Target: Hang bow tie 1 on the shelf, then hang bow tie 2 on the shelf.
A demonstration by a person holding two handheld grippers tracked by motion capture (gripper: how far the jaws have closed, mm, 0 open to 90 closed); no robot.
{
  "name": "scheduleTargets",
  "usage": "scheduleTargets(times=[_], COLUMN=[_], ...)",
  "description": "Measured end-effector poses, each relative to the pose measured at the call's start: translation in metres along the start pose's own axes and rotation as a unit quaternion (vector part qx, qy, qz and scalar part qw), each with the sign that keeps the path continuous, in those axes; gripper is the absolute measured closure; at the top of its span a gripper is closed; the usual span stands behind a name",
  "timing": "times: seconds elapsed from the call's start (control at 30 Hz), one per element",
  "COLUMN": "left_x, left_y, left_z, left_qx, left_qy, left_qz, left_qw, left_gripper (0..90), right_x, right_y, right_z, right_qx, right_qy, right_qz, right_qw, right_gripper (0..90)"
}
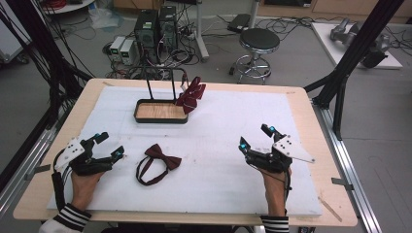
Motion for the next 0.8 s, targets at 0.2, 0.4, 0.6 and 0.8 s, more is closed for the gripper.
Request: scheduleTargets(times=[0.2, 0.4, 0.6, 0.8], left_x=[0.000, 0.000, 0.000, 0.000], left_y=[0.000, -0.001, -0.001, -0.001], left_z=[0.000, -0.001, -0.001, 0.000], left_qx=[0.000, 0.002, 0.002, 0.009], left_qy=[0.002, 0.009, 0.004, 0.007], left_qz=[-0.001, -0.005, -0.005, -0.006], left_qw=[1.0000, 0.9999, 1.0000, 0.9999], left_gripper=[13.9, 13.9, 13.8, 13.7], right_x=[-0.005, -0.015, -0.017, -0.017], right_y=[0.001, 0.001, -0.002, -0.003], right_z=[0.001, 0.000, -0.002, -0.004], right_qx=[-0.003, -0.007, -0.012, -0.015], right_qy=[0.004, 0.013, 0.020, 0.020], right_qz=[0.002, 0.009, 0.008, 0.007], right_qw=[1.0000, 0.9998, 0.9997, 0.9997], right_gripper=[13.1, 13.1, 13.2, 13.1])
Point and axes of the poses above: each handheld gripper's, and its own axes: y roughly forward along the jaws, x roughly out of its top, z roughly to its left, the point moved 2 cm from there along y, roughly forward along the jaws, and after that the axes turned 7 degrees about x, right-handed, at the moved point
